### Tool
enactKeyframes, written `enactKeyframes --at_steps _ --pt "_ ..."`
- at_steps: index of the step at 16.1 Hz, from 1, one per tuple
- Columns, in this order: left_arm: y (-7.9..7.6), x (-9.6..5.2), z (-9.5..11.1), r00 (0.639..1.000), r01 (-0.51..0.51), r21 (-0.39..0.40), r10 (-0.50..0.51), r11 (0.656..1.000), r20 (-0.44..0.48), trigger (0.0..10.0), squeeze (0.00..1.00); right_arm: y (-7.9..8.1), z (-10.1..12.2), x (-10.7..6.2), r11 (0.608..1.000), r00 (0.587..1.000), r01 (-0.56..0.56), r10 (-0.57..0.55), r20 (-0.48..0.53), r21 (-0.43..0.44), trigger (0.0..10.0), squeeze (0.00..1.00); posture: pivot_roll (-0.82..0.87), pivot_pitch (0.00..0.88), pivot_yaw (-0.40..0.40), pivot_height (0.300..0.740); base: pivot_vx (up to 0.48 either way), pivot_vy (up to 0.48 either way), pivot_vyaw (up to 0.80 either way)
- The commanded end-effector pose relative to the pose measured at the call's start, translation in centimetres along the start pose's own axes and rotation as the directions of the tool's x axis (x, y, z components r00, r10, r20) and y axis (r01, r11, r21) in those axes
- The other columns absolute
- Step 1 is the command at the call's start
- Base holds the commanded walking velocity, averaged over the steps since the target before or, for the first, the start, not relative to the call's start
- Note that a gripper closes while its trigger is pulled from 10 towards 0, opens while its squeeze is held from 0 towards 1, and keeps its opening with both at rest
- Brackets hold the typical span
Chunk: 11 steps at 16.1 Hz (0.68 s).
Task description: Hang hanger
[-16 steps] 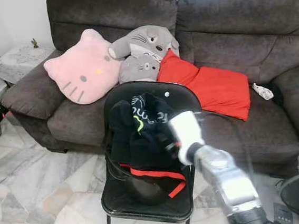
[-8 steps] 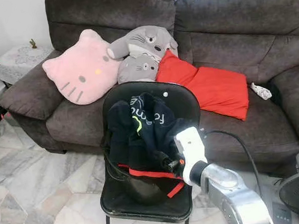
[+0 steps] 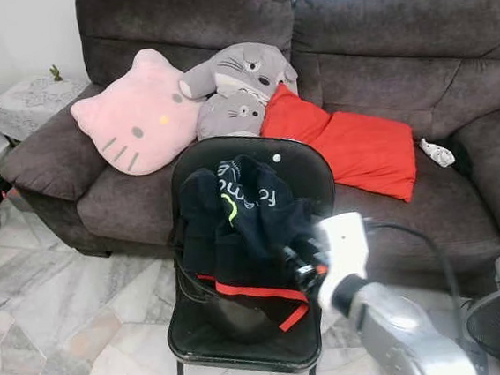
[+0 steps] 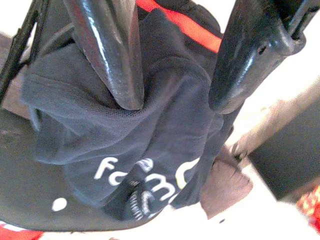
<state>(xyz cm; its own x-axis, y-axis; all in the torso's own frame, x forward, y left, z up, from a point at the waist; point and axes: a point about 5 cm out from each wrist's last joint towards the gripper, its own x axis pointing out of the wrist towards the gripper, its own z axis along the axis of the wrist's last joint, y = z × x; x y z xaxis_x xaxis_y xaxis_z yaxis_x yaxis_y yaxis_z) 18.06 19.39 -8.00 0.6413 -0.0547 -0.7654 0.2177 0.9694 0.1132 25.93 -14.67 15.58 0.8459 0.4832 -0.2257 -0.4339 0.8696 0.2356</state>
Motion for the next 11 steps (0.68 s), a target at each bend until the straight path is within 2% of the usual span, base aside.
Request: enactKeyframes --at_steps 1,4,8,10,11 --pt "-0.2 -0.1 -0.4 1.0 0.01 0.01 -0.01 1.0 -0.018 10.0 0.0 0.1 -0.5 -0.7 0.998 1.0 0.025 -0.024 -0.017 0.059 10.0 0.0 -0.16 0.088 -0.029 0.74 0.0 0.0 0.0" --pt "-0.2 0.0 -0.2 1.0 0.012 0.011 -0.012 1.0 -0.016 10.0 0.0 0.2 -1.3 -0.9 0.988 0.998 0.056 -0.051 -0.038 0.143 10.0 0.0 -0.15 0.086 -0.03 0.74 0.0 0.0 0.0" --pt "-0.1 0.0 -0.2 1.0 0.009 0.012 -0.009 1.0 -0.016 10.0 0.0 -0.2 -2.1 -1.6 0.988 0.991 0.121 -0.115 -0.069 0.093 10.0 0.0 -0.15 0.085 -0.032 0.74 0.0 0.0 0.0" --pt "-0.1 0.0 -0.2 1.0 0.008 0.012 -0.008 1.0 -0.017 10.0 0.0 -0.9 -1.3 -2.8 0.975 0.975 0.22 -0.219 0.026 -0.02 10.0 0.0 -0.16 0.087 -0.033 0.74 0.0 0.0 0.0" --pt "-0.1 0.0 -0.2 1.0 0.009 0.014 -0.009 1.0 -0.018 10.0 0.0 -1.0 -0.9 -4.1 0.931 0.964 0.265 -0.251 0.088 -0.25 10.0 0.0 -0.17 0.087 -0.034 0.74 0.0 0.0 0.0"
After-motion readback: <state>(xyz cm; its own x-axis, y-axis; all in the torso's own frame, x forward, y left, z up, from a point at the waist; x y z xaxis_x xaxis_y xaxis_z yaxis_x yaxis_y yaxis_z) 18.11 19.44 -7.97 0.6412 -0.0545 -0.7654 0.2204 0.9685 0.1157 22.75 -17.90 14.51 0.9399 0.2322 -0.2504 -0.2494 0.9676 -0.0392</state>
